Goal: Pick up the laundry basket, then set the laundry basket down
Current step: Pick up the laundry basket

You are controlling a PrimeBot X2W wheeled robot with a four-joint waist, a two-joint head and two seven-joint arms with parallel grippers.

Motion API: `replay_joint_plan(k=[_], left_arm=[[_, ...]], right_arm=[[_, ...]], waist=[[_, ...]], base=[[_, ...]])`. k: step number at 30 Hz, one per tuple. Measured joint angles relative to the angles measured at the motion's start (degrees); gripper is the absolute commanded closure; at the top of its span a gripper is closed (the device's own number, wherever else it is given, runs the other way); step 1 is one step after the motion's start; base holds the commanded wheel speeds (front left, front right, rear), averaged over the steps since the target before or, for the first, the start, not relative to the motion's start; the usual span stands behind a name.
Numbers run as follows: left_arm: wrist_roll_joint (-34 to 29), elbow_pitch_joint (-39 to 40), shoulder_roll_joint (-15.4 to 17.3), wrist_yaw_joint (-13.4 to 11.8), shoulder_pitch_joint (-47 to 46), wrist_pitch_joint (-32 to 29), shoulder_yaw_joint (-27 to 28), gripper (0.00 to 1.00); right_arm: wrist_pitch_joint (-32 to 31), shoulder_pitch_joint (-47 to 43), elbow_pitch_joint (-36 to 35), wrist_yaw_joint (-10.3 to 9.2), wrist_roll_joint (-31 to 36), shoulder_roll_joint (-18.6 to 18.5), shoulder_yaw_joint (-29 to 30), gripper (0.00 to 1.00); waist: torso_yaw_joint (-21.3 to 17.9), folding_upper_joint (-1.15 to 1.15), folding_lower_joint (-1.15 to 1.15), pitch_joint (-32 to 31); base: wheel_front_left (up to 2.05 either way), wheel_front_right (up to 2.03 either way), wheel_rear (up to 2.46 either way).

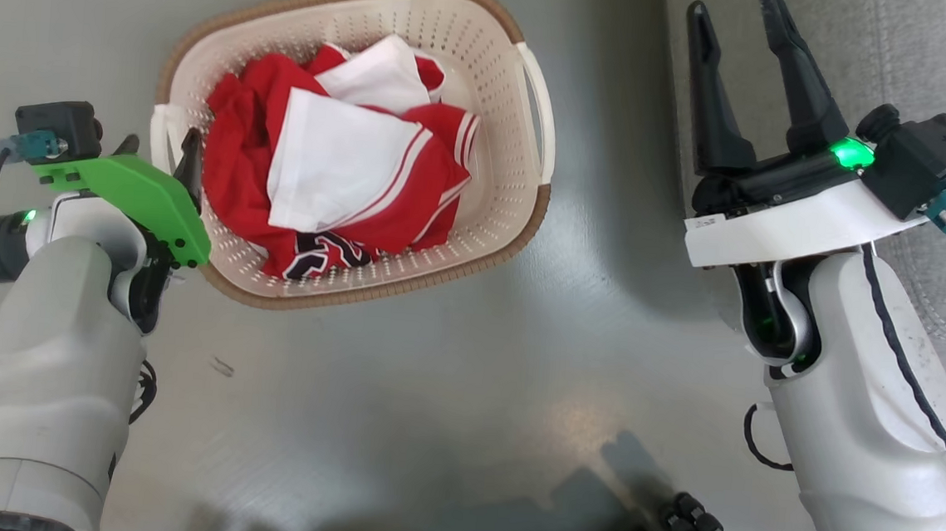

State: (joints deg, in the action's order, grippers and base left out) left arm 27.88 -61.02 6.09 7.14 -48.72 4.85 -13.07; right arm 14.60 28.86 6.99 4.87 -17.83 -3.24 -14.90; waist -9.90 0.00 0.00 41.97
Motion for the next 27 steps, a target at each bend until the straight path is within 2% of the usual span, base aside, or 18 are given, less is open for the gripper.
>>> replay_joint_plan(k=[13, 27], left_arm=[[0.0, 6.4, -1.5, 0.0, 4.0, 9.0, -4.5, 0.0], [-0.1, 14.6, -0.7, 0.0, 9.5, 9.7, -4.8, 0.0]], right_arm=[[0.0, -2.8, 2.8, 0.1, 0.7, 0.0, 3.4, 0.0], [0.0, -7.5, 5.0, 0.68, 1.8, 0.0, 5.3, 0.0]], waist=[[1.6, 0.0, 0.0, -7.5], [4.4, 0.0, 0.0, -16.3]], base=[[0.0, 0.0, 0.0], [0.0, 0.0, 0.0]])
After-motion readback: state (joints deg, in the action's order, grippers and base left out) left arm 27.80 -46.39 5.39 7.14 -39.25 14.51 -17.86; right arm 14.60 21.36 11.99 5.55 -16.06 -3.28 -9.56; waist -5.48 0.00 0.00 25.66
